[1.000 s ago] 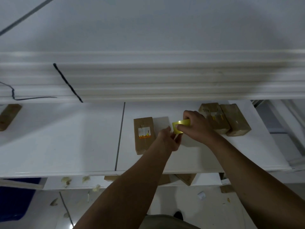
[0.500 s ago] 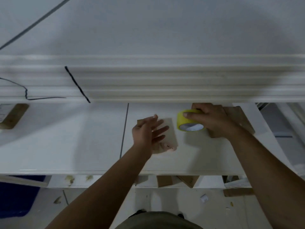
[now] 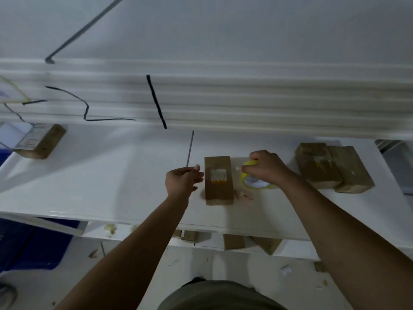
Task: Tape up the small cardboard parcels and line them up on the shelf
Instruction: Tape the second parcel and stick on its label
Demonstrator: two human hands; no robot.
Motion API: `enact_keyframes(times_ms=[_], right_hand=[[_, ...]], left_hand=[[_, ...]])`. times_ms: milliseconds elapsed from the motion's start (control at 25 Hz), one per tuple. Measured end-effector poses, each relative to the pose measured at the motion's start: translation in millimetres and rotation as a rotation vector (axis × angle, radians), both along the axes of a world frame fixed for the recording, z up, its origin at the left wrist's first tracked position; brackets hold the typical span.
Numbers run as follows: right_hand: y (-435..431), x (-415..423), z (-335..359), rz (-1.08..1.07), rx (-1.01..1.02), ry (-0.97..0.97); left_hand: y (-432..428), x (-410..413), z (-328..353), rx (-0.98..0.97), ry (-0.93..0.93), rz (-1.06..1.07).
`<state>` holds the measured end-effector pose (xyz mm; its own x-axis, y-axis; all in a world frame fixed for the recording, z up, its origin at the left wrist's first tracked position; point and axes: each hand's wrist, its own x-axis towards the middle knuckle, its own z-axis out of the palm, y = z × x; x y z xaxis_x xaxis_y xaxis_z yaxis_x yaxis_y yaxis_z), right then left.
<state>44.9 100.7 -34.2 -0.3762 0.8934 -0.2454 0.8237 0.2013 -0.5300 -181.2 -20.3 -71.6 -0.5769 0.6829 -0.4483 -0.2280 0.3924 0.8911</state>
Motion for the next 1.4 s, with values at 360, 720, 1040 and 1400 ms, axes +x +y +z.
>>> enact_keyframes(times_ms=[360, 720, 1040, 1400], right_hand=[[5.1, -16.1, -28.5, 0.004, 0.050, -0.177], [-10.7, -27.9, -33.9, 0.033, 0.230, -0.253], [-21.0, 15.2, 29.8, 0.030, -0.316, 0.668], [-41.6, 18.2, 54.8, 0.033, -0.039, 0.269]], left_hand=[[16.1, -1.0, -37.7, -0.195, 0.321, -0.119], [8.5, 30.7, -39.7, -0.283, 0.448, -0.203], [-4.0, 16.4, -1.8, 0.199, -0.419, -0.034], [-34.7, 17.9, 30.4, 0.239, -0.787, -0.263]])
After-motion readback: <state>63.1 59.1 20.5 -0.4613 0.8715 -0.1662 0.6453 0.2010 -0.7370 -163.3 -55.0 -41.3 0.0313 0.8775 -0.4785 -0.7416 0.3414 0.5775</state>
